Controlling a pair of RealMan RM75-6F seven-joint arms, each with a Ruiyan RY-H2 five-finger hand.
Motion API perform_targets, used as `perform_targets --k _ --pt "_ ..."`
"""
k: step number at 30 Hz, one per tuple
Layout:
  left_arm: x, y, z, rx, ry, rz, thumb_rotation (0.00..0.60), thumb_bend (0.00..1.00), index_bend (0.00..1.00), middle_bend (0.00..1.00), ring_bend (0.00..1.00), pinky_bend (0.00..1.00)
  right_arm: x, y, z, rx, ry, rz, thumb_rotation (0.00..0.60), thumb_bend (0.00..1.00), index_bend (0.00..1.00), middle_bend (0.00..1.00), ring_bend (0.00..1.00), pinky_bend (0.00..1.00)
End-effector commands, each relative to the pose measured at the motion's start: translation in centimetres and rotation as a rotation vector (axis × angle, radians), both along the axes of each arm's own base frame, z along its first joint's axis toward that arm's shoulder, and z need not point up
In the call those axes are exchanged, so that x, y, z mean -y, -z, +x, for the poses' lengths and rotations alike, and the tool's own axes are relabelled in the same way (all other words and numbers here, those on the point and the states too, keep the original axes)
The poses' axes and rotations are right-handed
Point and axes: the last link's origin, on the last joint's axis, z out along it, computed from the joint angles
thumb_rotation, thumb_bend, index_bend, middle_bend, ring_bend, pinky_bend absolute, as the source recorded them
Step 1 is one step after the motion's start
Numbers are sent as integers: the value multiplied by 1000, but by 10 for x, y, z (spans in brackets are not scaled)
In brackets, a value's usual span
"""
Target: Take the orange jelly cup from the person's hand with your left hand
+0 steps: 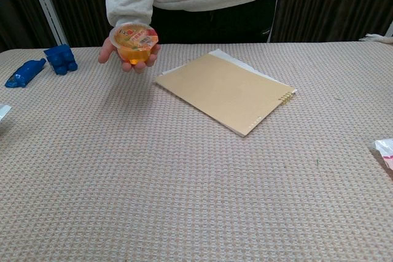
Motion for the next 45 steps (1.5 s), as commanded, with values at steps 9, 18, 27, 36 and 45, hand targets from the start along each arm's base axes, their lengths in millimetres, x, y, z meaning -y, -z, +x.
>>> perform_targets --k 9,18,27,36,45 --pt "0 0 1 -4 -2 -6 600 0 10 0 0 0 0 0 0 3 2 0 600 74 144 0 0 0" --pt "-25 -2 16 17 -14 -19 600 11 13 0 0 0 3 4 1 1 5 10 600 74 143 0 0 0" --pt "-87 -6 78 30 50 -25 600 101 52 0 0 4 4 5 2 10 3 20 600 74 143 0 0 0" --pt "-152 14 145 68 13 -104 600 240 125 0 0 57 6 6 1 21 7 34 600 73 143 0 0 0" --pt "-200 41 202 11 -66 -104 600 298 169 0 22 138 7 5 -2 41 25 39 600 73 143 0 0 0"
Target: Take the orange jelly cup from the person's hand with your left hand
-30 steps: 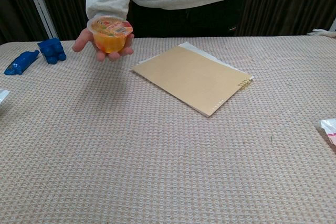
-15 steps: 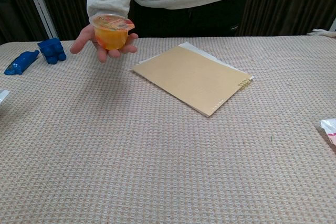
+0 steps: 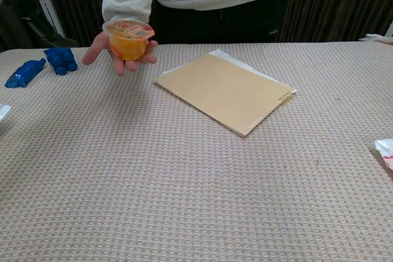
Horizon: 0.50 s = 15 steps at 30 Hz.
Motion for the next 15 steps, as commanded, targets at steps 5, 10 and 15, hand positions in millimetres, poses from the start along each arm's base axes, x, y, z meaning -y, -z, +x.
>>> perform_targets --k 5,10,15 --pt "-43 26 65 -40 -66 12 600 299 171 0 28 139 1 -2 -3 14 19 3 600 74 144 0 0 0" --pt "-56 37 78 -88 -105 22 600 298 182 0 38 147 1 -3 -4 21 24 5 600 73 144 0 0 0" --pt "-66 47 85 -115 -168 26 600 298 242 0 47 156 1 -4 -4 25 27 4 600 73 144 0 0 0"
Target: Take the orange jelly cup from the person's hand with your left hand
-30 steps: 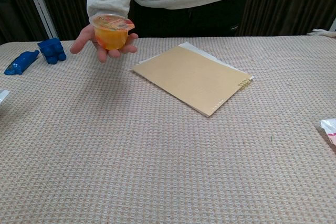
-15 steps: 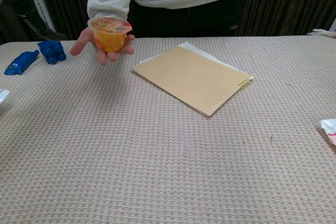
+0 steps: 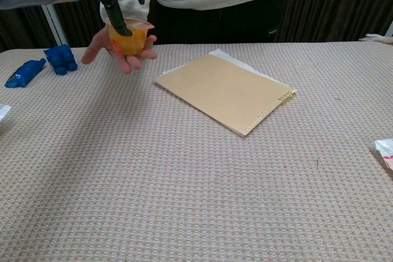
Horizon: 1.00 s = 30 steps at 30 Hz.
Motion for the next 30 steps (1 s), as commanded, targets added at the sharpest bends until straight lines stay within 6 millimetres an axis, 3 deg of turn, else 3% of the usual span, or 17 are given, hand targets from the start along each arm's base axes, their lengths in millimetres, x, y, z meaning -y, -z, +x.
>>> perform_targets --k 1,9,17,22,25,27,30 --pt "-7 8 7 -18 -51 4 600 298 242 0 48 159 0 -1 0 2 3 -2 600 73 144 0 0 0" --pt "-11 24 6 -37 -112 -24 600 299 240 0 57 180 -1 -2 -1 7 11 -4 600 74 144 0 0 0" --pt "-12 29 4 -25 -114 -14 600 288 128 0 0 96 -2 -3 -1 3 13 -5 600 74 145 0 0 0" --pt "-13 33 0 -14 -138 -27 600 288 129 0 0 107 -3 -3 -1 2 15 -6 600 74 147 0 0 0" --pt "-12 34 -1 -19 -138 -28 600 297 235 53 83 205 -3 -3 -1 2 16 -4 600 73 147 0 0 0" --pt "-12 35 -2 -22 -139 -27 600 345 429 242 243 341 -4 -4 -1 2 15 -5 600 74 147 0 0 0" --pt "-10 37 0 -18 -131 -21 600 463 676 451 403 474 -4 -4 -1 3 14 -7 600 74 147 0 0 0"
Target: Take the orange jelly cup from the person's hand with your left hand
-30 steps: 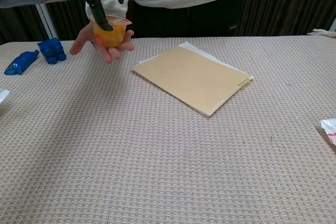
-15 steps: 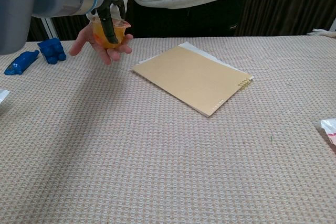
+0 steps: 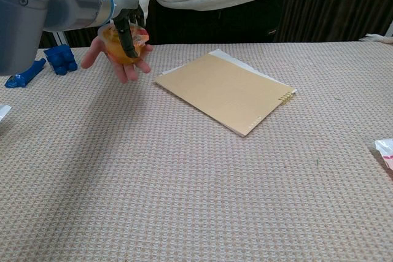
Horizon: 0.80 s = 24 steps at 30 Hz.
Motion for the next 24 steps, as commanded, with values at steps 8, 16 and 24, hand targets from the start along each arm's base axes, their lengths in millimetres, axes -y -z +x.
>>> perform_targets --k 8,16,24 --pt "7 -4 12 61 130 78 600 565 797 548 482 538 0 -1 0 -4 -1 -7 600 74 147 0 0 0" --pt "33 -28 19 155 217 78 600 565 804 551 484 538 -1 -1 -1 -9 0 -10 600 73 147 0 0 0" --pt "86 -62 -8 176 281 22 600 565 809 552 484 535 -3 -3 -1 -10 6 -20 600 74 147 0 0 0"
